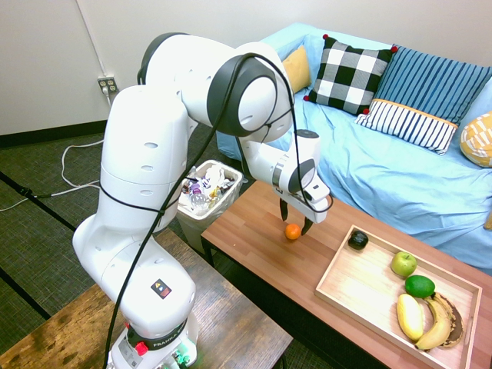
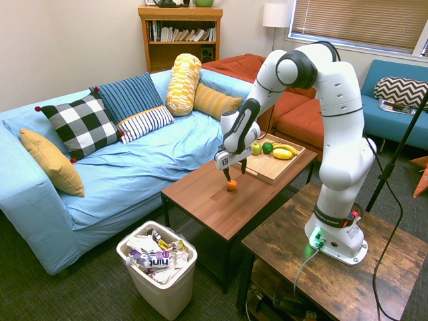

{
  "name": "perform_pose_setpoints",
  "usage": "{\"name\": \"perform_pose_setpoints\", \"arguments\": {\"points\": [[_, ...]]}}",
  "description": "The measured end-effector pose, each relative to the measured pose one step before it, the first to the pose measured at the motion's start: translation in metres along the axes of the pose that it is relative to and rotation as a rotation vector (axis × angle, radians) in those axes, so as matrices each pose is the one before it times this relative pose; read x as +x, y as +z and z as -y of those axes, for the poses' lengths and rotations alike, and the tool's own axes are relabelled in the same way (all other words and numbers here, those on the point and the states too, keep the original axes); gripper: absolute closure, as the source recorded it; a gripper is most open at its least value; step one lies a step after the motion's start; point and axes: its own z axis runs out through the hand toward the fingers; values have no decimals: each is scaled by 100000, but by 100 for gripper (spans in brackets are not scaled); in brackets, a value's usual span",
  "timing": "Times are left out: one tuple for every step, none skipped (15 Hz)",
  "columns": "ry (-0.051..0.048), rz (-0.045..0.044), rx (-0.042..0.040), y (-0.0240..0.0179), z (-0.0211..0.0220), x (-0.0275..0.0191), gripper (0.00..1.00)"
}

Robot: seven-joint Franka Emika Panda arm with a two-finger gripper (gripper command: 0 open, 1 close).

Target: Put the tangerine in the tray

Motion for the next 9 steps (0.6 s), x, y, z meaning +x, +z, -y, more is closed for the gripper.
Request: {"name": "perform_pose_setpoints", "arguments": {"points": [[84, 699, -202, 616, -75, 364, 0], [-104, 730, -120, 722, -67, 252, 0], [-202, 580, 253, 647, 51, 152, 0], [17, 511, 522, 499, 172, 138, 0], [-109, 518, 619, 176, 282, 142, 0], [-88, -8, 914, -160, 429, 135, 0], [-128, -44, 675, -135, 424, -35, 0], [-342, 13, 424, -33, 379, -100, 0], [-436, 106, 34, 154, 379, -221, 0]]}}
